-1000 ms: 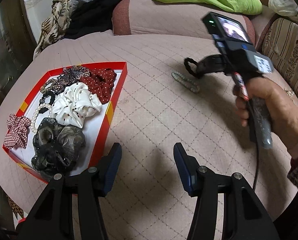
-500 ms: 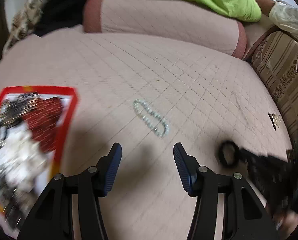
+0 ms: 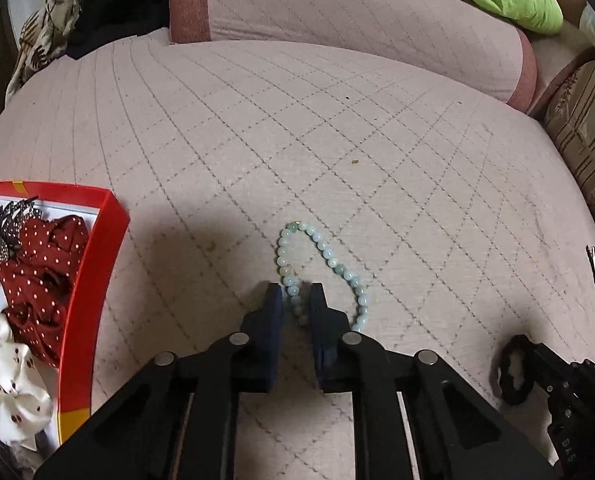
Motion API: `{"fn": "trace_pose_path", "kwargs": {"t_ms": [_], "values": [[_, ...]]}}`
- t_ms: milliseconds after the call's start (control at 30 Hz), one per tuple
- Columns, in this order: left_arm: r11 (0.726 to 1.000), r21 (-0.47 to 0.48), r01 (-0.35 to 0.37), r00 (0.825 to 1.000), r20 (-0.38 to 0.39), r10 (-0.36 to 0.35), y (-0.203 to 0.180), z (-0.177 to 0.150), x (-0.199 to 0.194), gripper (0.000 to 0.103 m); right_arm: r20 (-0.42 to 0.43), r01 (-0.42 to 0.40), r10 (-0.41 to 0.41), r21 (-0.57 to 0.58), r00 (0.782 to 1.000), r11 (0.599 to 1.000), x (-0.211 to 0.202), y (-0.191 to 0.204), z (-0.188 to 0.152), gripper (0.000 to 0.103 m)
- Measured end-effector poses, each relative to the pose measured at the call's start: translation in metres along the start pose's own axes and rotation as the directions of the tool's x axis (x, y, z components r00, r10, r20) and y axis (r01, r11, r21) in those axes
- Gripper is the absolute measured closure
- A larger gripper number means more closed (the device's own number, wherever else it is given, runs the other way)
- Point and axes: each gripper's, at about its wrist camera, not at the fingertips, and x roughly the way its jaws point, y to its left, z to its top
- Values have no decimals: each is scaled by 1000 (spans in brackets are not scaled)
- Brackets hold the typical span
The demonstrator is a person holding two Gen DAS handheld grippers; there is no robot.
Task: Organize jewelry
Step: 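Grasp the black hair tie with right tool while left tool grasps pale blue bead bracelet, then carry hair tie and bead bracelet into the tray and open both tools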
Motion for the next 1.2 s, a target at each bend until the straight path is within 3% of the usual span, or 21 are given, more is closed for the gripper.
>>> {"fn": "trace_pose_path", "kwargs": {"t_ms": [267,367,433,800,967,1200], "values": [[992,77,-98,994,49,95,-14,4,6,90,46,29,-27,-33,999,999,4,9,-5,92],[992,85,-91,996,30,89,-14,4,3,98,62,18,-16,-29,998,999,6,10,-4,92],[995,80,-65,998,18,64,-13,3,-3,98,72,4,-3,-16,997,1000,5,9,-3,94],[994,112,11,993,112,-24,-21,-29,-88,98,161,-79,76,11,984,997,-27,19,-5,96],[995,83,61,987,145,-73,-16,-50,-130,98,182,-108,105,9,978,994,-42,29,-10,96],[996,91,21,975,219,-40,-10,-86,-179,98,215,-106,113,-44,970,993,-66,53,-27,96]]}}
